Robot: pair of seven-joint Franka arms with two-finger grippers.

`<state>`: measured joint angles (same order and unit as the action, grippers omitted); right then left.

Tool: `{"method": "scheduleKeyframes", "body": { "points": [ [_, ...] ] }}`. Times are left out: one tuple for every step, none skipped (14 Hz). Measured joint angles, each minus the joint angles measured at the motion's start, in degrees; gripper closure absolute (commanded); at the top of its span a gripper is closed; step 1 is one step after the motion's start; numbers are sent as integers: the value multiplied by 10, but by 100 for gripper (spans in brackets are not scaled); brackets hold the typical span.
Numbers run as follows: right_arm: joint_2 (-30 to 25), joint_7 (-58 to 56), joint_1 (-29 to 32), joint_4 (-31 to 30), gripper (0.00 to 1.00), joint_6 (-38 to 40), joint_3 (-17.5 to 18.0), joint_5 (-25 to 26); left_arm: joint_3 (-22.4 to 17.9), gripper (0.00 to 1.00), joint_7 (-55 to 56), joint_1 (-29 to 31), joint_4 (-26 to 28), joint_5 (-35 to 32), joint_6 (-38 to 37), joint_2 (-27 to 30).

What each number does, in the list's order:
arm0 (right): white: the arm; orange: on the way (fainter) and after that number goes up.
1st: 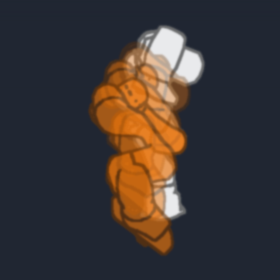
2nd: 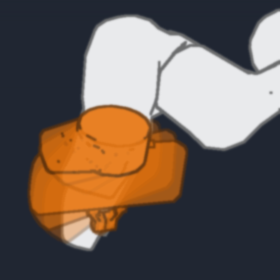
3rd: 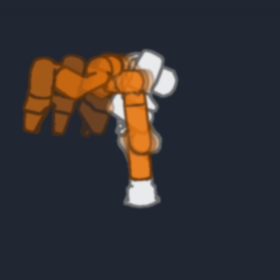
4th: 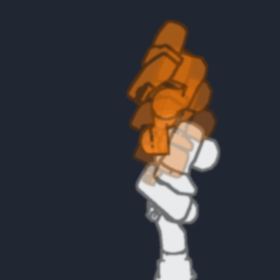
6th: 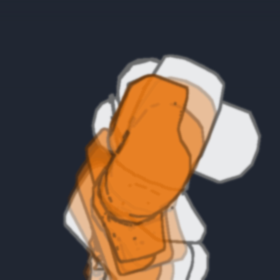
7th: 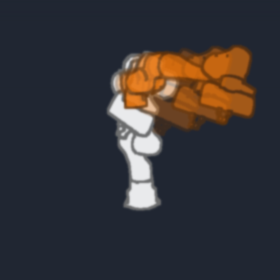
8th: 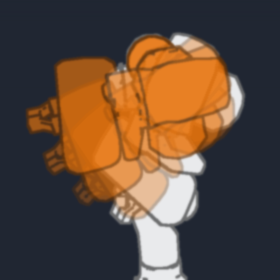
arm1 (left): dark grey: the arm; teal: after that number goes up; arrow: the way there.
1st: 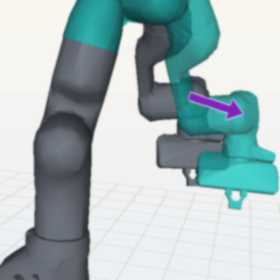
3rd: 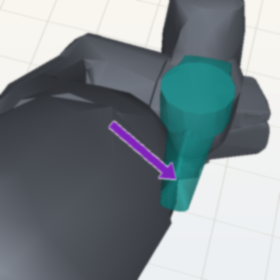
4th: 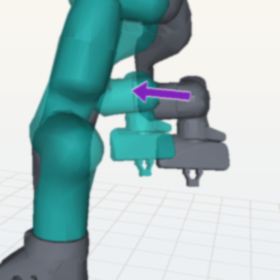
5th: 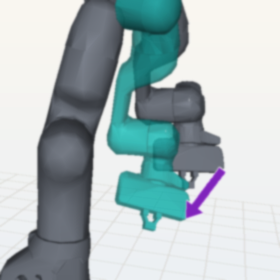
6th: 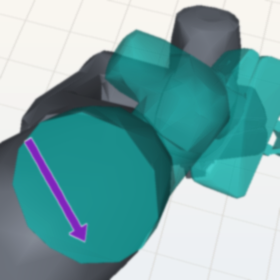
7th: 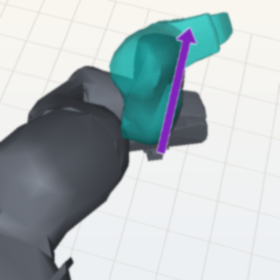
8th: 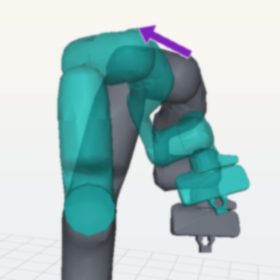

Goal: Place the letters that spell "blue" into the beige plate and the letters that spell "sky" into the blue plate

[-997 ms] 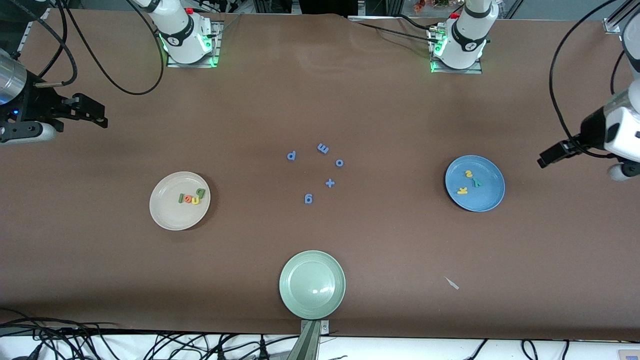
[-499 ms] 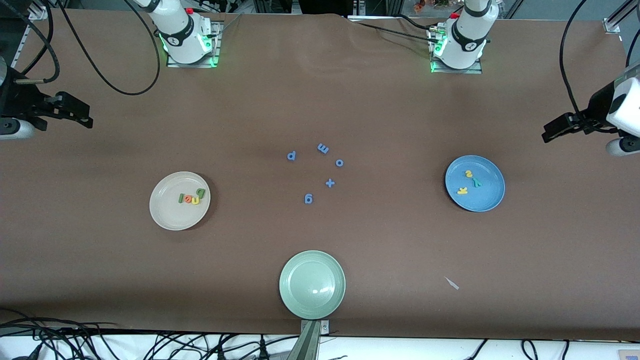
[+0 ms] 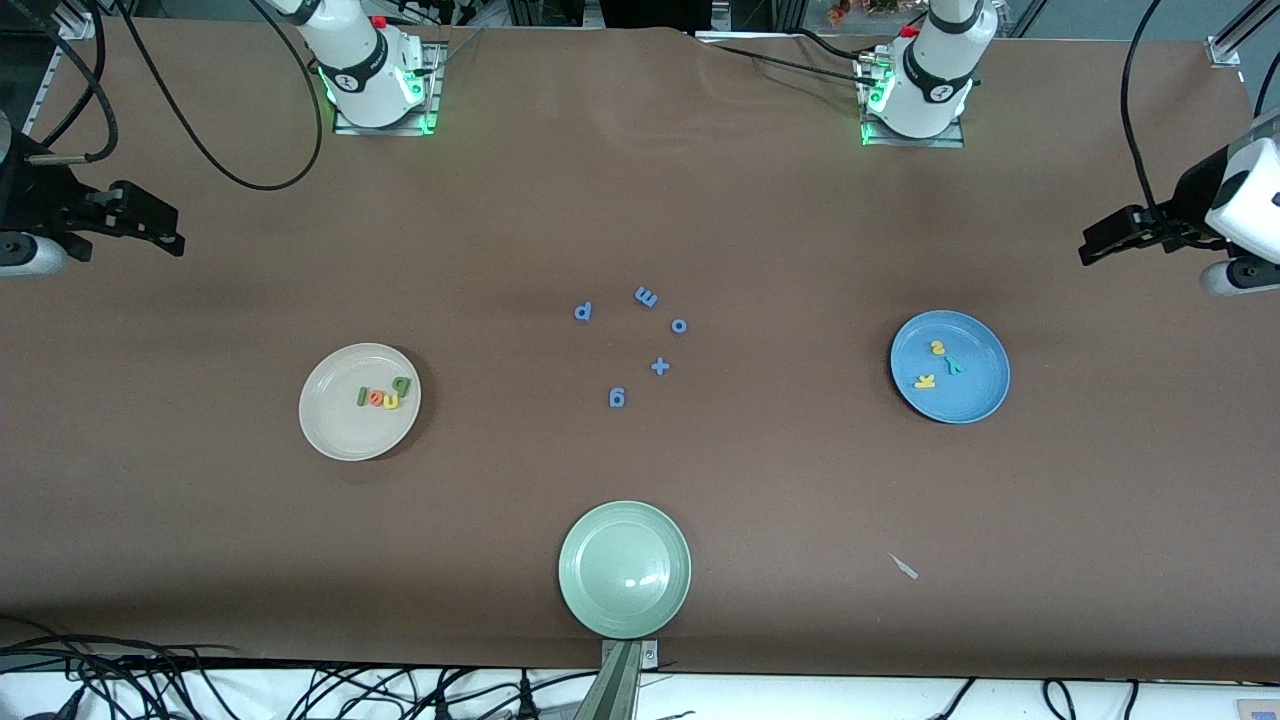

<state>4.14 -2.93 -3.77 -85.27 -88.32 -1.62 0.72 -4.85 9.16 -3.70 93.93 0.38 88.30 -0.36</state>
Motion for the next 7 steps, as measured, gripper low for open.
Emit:
{"method": "scheduleKeyframes", "body": {
  "points": [
    [0,0,0,0,0,-6,0,0,0,0,-1,0,-4,3,-6,1],
    [0,0,0,0,0,-9,0,1,0,0,-3,0,-6,4,-10,2],
    [0,0,0,0,0,-11,0,2,0,0,-4,0,-6,4,-11,2],
    [0,0,0,0,0,-11,0,2,0,0,-5,0,-6,4,-11,2],
    [0,0,0,0,0,-11,0,2,-1,0,-5,0,-6,4,-12,2],
    [0,0,0,0,0,-11,0,2,-3,0,-5,1,-6,4,-12,2],
    [0,0,0,0,0,-11,0,2,-5,0,-5,3,-6,4,-12,2]
  ]
}}
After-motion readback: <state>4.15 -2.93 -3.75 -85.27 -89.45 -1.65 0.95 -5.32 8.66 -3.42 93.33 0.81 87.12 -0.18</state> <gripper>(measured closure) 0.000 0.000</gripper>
